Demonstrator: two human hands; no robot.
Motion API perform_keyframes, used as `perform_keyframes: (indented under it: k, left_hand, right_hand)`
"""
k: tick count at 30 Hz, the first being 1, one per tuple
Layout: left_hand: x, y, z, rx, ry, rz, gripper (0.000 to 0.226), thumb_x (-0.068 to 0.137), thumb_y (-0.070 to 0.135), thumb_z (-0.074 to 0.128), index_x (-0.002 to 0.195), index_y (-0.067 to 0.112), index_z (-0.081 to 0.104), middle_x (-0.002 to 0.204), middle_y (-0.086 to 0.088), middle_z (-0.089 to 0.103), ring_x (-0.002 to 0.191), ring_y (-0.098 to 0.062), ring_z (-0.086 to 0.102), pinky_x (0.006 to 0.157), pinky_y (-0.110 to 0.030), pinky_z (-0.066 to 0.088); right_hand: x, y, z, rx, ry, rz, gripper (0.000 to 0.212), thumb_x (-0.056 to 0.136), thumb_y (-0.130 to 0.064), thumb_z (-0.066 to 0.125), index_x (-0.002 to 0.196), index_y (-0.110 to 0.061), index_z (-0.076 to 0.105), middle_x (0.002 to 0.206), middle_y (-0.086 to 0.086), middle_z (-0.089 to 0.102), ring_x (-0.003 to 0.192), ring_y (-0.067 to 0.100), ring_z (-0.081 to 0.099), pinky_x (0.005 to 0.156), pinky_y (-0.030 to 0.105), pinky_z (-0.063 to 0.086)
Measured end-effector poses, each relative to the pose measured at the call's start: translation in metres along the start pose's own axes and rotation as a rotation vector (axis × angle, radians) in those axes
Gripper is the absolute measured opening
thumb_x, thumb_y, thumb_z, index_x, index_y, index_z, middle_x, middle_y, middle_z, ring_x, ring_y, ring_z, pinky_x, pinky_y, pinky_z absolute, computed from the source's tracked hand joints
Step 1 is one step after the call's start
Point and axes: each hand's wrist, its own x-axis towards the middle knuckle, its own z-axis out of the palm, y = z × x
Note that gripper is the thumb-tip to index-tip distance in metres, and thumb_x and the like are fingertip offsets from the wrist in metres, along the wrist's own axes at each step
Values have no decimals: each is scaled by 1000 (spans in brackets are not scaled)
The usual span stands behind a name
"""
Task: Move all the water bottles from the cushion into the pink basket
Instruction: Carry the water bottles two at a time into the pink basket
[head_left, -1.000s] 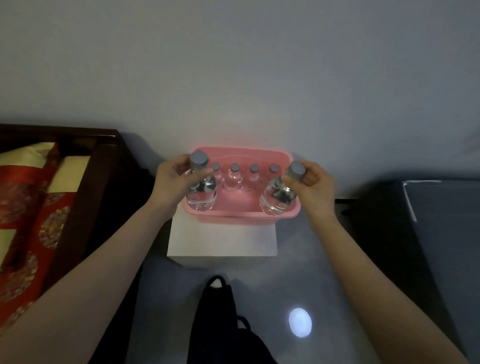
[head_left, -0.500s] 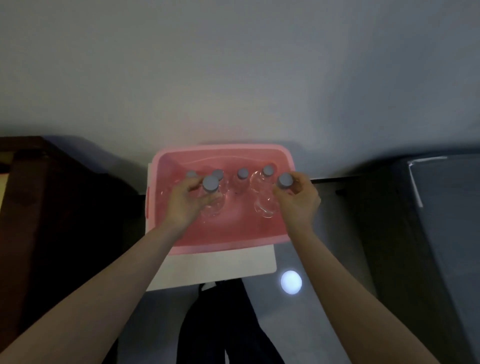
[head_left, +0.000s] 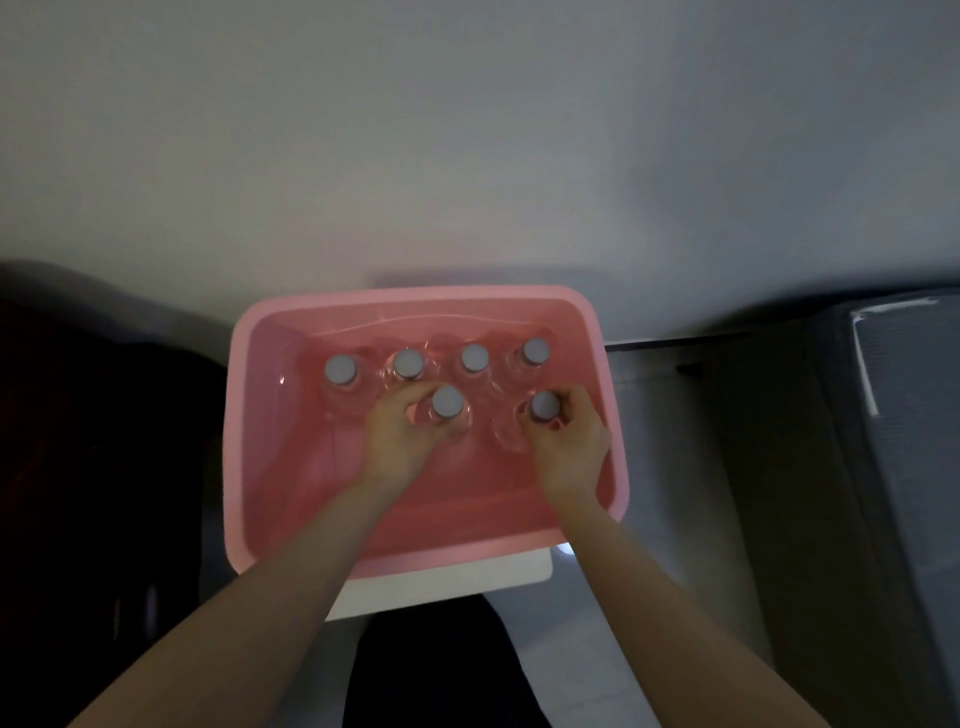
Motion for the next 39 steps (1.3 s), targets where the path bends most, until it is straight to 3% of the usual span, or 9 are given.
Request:
perform_keyframes:
  k: [5, 10, 13, 15, 20, 24, 27, 31, 39]
  left_hand:
    - [-2, -4, 6, 7, 14, -7, 36, 60, 0, 85, 91, 14, 72, 94, 0, 66, 84, 6, 54, 74, 3, 34]
    - [-3, -7, 16, -23, 10, -26, 33, 61, -5, 83, 89, 11, 73, 95, -5, 67, 85, 1, 57, 73, 1, 38]
    - [-3, -11, 21, -20, -14, -44, 34, 61, -4, 83, 91, 9, 73, 100, -10, 70, 90, -15, 62, 81, -11, 45]
    - [-3, -13, 26, -21, -14, -66, 34, 62, -1, 84, 92, 10, 73, 102, -10, 69, 94, -18, 62, 86, -22, 48]
    - [-5, -13, 39, -40, -36, -62, 34, 62, 1, 83, 93, 9, 73, 100, -10, 70, 95, -23, 64, 86, -29, 49]
    - [-5, -9, 45, -44, -27, -27, 35, 63, -5, 81, 94, 7, 73, 100, -13, 70, 93, -24, 63, 84, -26, 46]
    - [-6, -10, 45, -45, -18, -8, 35, 63, -4, 81, 95, 6, 73, 99, -12, 69, 91, -20, 61, 82, -21, 46]
    - [-6, -13, 47, -68, -4, 8, 35, 63, -3, 82, 95, 8, 73, 99, -11, 69, 91, -20, 63, 83, -22, 48]
    - [-6, -3, 36, 41, -89, 1, 53, 61, 1, 83, 110, 8, 67, 112, -5, 66, 104, -22, 60, 92, -34, 48]
  right_hand:
    - [2, 4, 6, -11, 22, -24, 28, 70, -2, 67, 79, -26, 57, 70, -17, 61, 67, -9, 56, 57, 1, 38]
    - [5, 8, 8, -13, 45, -32, 30, 70, 2, 63, 79, -26, 55, 70, -17, 59, 67, -2, 55, 58, 2, 38]
    - [7, 11, 8, -28, 44, -30, 31, 70, 4, 62, 78, -24, 52, 68, -16, 56, 64, 1, 53, 56, 3, 37]
    - [10, 12, 7, -64, -11, -48, 29, 71, 6, 60, 82, -20, 54, 69, -11, 56, 62, 5, 52, 55, 1, 35]
    - [14, 14, -8, -189, -168, -175, 33, 73, 2, 65, 101, -14, 66, 90, -6, 66, 79, 8, 55, 67, -2, 35]
    - [10, 13, -21, -270, -248, -313, 32, 73, 7, 64, 99, -12, 69, 90, -2, 66, 78, 5, 54, 70, -1, 35]
    - [10, 13, -21, -312, -239, -331, 30, 74, 9, 60, 96, -9, 68, 89, 2, 67, 76, 9, 55, 68, 6, 40]
    - [5, 15, -19, -365, -229, -347, 29, 77, 6, 59, 100, -11, 65, 91, 2, 64, 80, 19, 60, 71, 34, 50]
    - [3, -10, -37, -354, -236, -344, 39, 78, -4, 59, 113, -20, 64, 97, -2, 65, 82, 17, 60, 72, 27, 47]
